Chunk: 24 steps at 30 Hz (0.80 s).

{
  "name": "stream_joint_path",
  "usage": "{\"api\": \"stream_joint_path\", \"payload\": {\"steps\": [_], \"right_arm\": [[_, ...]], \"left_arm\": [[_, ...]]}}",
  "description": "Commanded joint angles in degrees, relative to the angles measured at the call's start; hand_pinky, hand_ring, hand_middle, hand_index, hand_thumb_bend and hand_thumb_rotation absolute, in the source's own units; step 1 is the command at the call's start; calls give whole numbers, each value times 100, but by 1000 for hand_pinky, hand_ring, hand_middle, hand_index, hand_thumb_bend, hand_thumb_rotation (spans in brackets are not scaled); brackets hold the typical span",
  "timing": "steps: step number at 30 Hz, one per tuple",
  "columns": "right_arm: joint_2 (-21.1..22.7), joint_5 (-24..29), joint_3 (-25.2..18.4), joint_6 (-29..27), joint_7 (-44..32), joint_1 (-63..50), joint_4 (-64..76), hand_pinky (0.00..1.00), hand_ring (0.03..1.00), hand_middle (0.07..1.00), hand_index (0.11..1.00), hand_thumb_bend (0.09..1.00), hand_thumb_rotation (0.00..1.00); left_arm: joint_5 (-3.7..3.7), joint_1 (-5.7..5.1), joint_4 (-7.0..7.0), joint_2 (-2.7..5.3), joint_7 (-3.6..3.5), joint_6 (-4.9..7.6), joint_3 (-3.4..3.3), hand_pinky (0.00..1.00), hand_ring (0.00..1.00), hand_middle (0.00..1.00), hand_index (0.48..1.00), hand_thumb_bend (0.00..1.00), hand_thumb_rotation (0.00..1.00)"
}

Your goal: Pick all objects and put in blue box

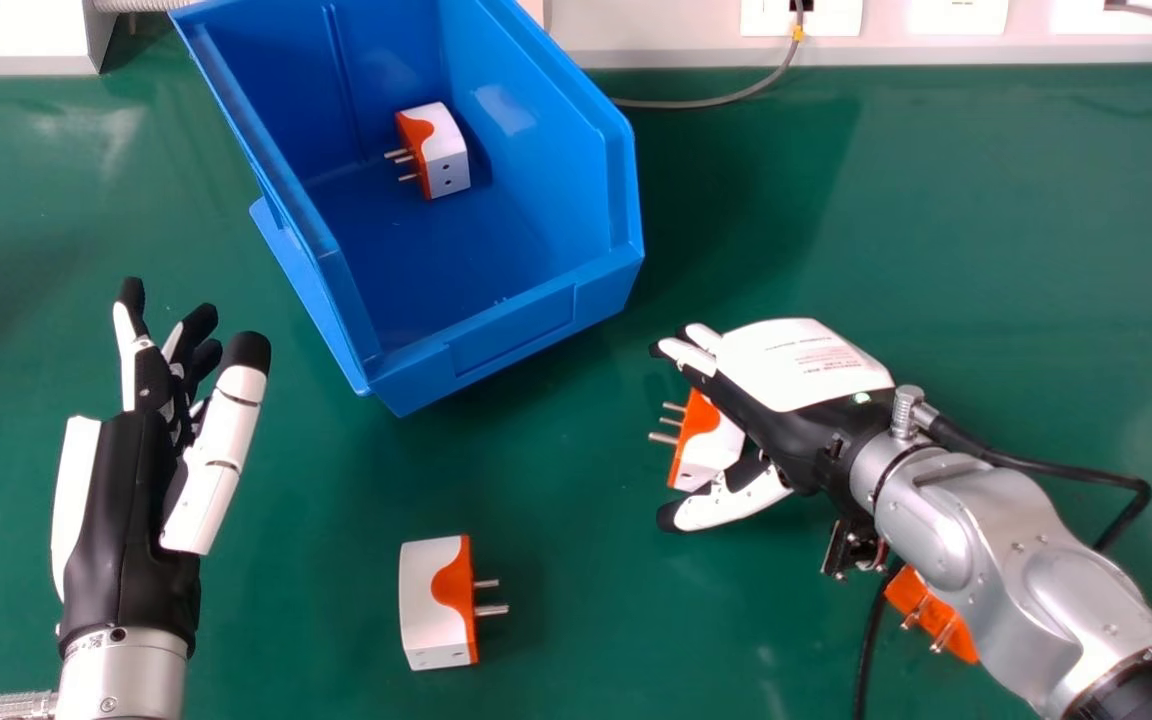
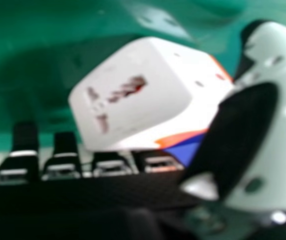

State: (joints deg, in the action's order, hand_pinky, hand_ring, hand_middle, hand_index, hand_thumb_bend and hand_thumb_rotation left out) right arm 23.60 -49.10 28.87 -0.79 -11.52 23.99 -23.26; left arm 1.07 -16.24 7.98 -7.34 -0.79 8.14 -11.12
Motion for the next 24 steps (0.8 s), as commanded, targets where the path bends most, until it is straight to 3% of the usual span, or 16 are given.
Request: {"api": "stream_joint_path", "payload": {"steps": [1,7,13,24], "right_arm": [[185,34,-68,5,-69,124,-21,883,945,984,943,449,502],[152,-42,-7,41,-16,191,-232,882,943,980,940,451,497],[66,-54,73,121,-92,307,-426,875,940,971,927,453,502],[64,11,122,258,-406,526,-585,860,931,963,925,434,525]], "left_arm": [[-40,-6,139,-44,-14,30,-44,867,939,946,963,575,814],[-78,-21,208,-33,-34,-42,-62,865,938,944,962,575,813],[-70,-49,315,-13,-21,-120,-52,863,937,944,961,569,811],[-92,-110,442,8,-23,-171,-43,861,937,940,961,579,813]]}}
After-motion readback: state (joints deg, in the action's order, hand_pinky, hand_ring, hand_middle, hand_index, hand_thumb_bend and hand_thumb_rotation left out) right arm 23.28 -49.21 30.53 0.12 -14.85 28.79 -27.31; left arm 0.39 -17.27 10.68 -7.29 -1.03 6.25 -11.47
